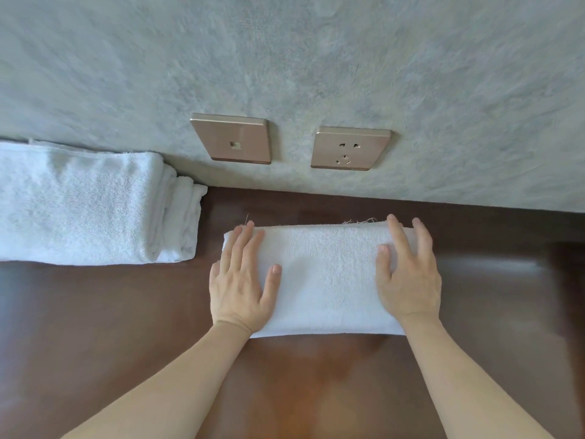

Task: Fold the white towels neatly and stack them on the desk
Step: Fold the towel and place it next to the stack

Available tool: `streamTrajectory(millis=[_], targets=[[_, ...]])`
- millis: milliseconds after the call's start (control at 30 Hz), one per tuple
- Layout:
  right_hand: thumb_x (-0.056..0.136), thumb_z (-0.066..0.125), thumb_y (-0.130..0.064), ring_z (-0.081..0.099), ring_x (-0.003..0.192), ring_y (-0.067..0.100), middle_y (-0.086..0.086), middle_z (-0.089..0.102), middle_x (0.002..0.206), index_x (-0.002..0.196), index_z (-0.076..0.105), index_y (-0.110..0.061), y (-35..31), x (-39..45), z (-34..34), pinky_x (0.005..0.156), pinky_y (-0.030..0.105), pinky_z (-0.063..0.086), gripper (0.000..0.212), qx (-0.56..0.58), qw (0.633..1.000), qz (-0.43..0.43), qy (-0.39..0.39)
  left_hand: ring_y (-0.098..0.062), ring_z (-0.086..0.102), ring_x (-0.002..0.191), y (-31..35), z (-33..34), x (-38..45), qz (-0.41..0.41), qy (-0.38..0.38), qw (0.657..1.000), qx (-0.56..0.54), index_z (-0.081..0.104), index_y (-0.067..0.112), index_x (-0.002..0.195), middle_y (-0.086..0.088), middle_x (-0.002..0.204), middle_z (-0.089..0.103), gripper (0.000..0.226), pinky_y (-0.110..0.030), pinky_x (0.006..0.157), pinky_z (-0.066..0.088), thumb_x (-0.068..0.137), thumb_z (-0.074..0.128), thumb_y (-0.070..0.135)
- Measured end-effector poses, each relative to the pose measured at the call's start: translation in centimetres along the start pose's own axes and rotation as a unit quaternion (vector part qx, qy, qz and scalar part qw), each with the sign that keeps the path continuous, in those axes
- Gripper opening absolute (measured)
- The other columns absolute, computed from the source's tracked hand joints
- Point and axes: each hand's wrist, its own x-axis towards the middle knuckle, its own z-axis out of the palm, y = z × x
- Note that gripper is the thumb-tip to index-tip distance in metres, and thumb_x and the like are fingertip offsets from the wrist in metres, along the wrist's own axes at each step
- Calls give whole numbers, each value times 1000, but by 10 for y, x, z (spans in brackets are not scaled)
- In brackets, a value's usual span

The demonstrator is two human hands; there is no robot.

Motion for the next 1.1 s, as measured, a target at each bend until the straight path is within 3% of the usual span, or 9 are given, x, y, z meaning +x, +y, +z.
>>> streamTrajectory(millis=[133, 233, 333, 433, 533, 600, 767, 933, 1100], targets=[[95, 49, -50, 53, 114, 34, 9, 40, 136, 152, 29, -29, -6, -3, -2, 81, 47, 49, 64, 4, 994, 108, 15, -24, 31, 145, -3, 3, 0, -41, 42, 995, -75, 44, 12, 146, -3, 158, 36, 62, -37, 116, 29, 97, 35, 50], [94, 45, -57, 59, 105, 42, 17, 55, 126, 141, 37, -11, -11, -3, -2, 82, 47, 45, 66, -8, 986, 168, 5, -20, 31, 142, 1, 0, 1, -150, 56, 979, -128, 40, 17, 148, 0, 156, 35, 59, -34, 114, 29, 98, 43, 48], [96, 41, -62, 61, 101, 43, 24, 63, 111, 116, 48, 2, -14, -1, -9, 79, 43, 40, 67, 4, 975, 221, -16, -23, 41, 134, 9, -6, 1, -287, 51, 941, -170, 42, 15, 146, -3, 144, 47, 67, -35, 112, 32, 93, 50, 56], [94, 39, -70, 58, 110, 43, 22, 63, 113, 116, 50, 2, -14, 0, -19, 79, 41, 36, 76, 60, 956, 276, -74, -27, 54, 116, 10, -16, 0, -362, -2, 918, -164, 53, 11, 128, -5, 120, 59, 74, -41, 101, 42, 85, 47, 71], [91, 31, -77, 59, 113, 37, 11, 59, 105, 123, 55, -3, -13, -2, -24, 80, 36, 35, 84, 89, 940, 298, -137, -20, 59, 91, 13, -38, 7, -437, -112, 873, -186, 52, 12, 97, 0, 99, 60, 67, -35, 78, 44, 82, 50, 77], [91, 27, -78, 59, 112, 35, 4, 57, 102, 126, 56, -8, -15, -11, -29, 82, 36, 37, 84, 100, 934, 299, -170, -14, 58, 81, 12, -57, 5, -467, -154, 836, -242, 54, 13, 89, 0, 94, 62, 65, -31, 66, 43, 79, 57, 77], [80, 29, -87, 58, 112, 30, 1, 62, 118, 128, 54, -19, -28, -50, -43, 99, 47, 45, 87, 207, 909, 303, -199, -13, 66, 90, 9, -119, -21, -432, -170, 826, -319, 64, 20, 96, 3, 98, 71, 52, -27, 73, 49, 79, 67, 70], [89, 37, -79, 57, 114, 27, -4, 61, 120, 125, 50, -35, -82, -72, -71, 105, 52, 44, 58, 304, 881, 292, -213, -8, 73, 89, -10, -197, -39, -381, -142, 839, -361, 71, 30, 102, 11, 93, 77, 38, -33, 87, 55, 84, 66, 63], [95, 36, -70, 60, 105, 22, -4, 60, 114, 123, 47, -26, -174, -64, -89, 97, 49, 49, 54, 322, 895, 220, -218, -9, 72, 83, -56, -271, -23, -363, -42, 856, -366, 72, 24, 98, 8, 87, 77, 31, -28, 72, 52, 87, 68, 53]])
